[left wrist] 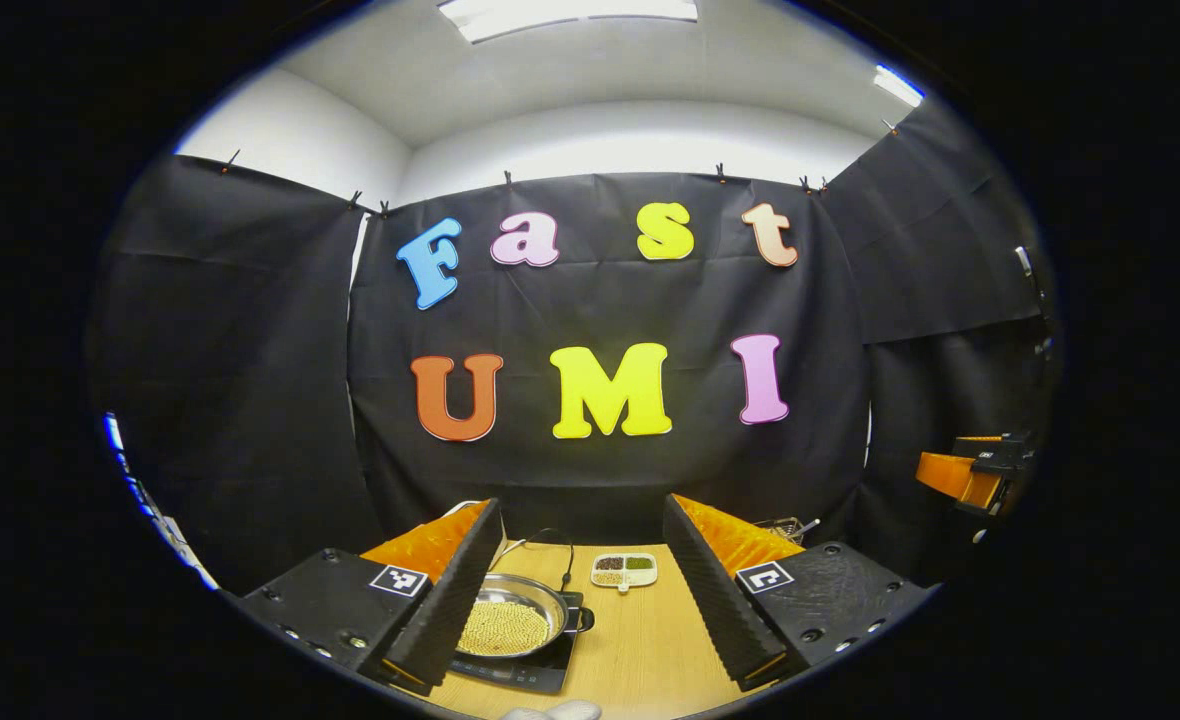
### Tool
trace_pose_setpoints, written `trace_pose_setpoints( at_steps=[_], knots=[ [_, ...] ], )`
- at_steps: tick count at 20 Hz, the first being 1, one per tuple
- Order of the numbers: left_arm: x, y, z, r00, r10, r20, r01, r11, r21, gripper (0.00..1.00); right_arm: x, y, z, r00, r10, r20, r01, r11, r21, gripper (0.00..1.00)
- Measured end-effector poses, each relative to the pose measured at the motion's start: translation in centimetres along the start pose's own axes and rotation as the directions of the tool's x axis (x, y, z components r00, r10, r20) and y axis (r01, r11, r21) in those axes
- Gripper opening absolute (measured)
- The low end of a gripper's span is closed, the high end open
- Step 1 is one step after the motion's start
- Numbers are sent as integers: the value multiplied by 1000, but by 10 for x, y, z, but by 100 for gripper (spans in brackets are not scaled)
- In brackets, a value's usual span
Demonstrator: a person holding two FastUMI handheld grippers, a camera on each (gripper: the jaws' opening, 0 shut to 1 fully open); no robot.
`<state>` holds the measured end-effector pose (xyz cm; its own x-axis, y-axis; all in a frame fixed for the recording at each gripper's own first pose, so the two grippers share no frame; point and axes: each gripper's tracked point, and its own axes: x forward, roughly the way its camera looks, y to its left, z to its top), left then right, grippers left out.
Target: First push the handle of the pot to place it horizontally, then grasp the pot with both hands and set it on the induction cooktop.
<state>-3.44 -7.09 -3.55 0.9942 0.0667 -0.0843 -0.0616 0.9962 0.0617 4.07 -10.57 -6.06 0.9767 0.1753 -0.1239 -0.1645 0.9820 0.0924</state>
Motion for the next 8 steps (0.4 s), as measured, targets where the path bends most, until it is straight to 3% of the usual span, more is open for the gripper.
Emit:
trace_pose_setpoints(
  at_steps=[8],
  knots=[
    [5,-6,-7,1000,-24,-21,24,1000,7,96,5,-1,-2,1000,-10,-11,10,1000,-14,100]
  ],
)
